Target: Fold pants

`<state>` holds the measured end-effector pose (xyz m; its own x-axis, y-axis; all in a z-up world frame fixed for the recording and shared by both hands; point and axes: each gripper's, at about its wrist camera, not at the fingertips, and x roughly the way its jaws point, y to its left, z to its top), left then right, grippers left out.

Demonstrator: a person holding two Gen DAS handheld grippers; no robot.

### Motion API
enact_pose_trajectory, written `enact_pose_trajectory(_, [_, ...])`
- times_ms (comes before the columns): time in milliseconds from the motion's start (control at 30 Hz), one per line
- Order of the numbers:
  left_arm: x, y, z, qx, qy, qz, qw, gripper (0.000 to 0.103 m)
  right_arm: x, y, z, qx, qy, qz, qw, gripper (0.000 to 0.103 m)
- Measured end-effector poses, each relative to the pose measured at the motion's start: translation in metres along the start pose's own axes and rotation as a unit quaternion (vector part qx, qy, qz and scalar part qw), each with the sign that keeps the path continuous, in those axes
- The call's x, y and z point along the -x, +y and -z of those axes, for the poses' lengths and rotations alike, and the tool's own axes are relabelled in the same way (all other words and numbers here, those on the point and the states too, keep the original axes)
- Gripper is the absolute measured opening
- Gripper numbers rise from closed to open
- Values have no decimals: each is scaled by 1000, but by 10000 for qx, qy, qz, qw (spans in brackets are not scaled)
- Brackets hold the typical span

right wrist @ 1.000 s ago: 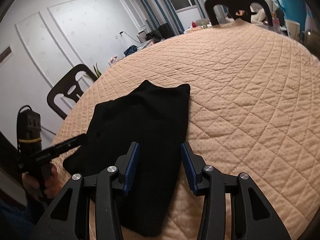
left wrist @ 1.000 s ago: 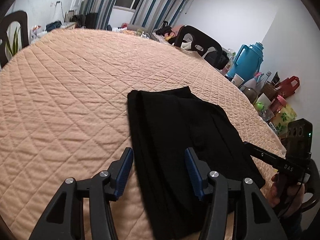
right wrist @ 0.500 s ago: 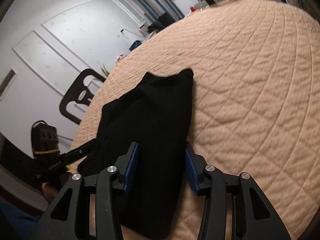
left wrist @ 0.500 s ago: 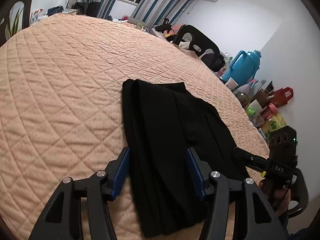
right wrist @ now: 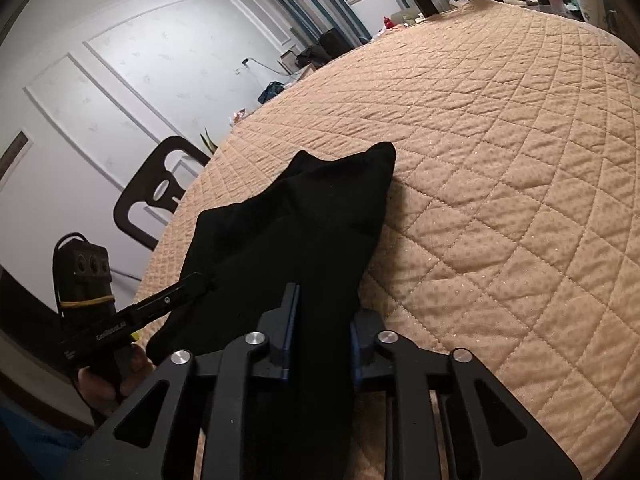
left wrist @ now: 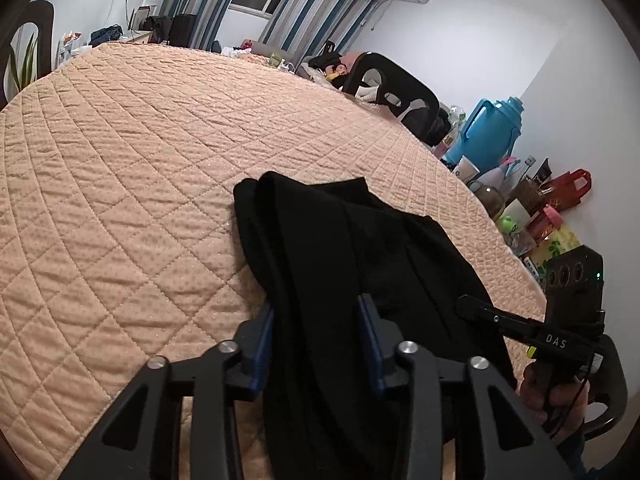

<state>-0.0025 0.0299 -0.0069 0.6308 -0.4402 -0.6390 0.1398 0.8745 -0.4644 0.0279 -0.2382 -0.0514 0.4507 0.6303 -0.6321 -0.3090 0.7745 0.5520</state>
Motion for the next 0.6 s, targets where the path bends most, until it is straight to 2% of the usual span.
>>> enact_pose_trajectory(200, [10, -7, -7, -170, -103, 41, 9998, 26, 8, 11, -5, 145, -149, -38, 9998, 17])
enact_pose_trajectory(367, [18, -4, -19, -258, -168, 52, 9995, 25, 11, 32, -20, 388, -259, -222, 9987, 17])
enact_pose_trajectory(600, [35, 16, -65, -350, -445, -232, 9981, 25, -14, 63, -58, 679, -290, -524, 9959, 17])
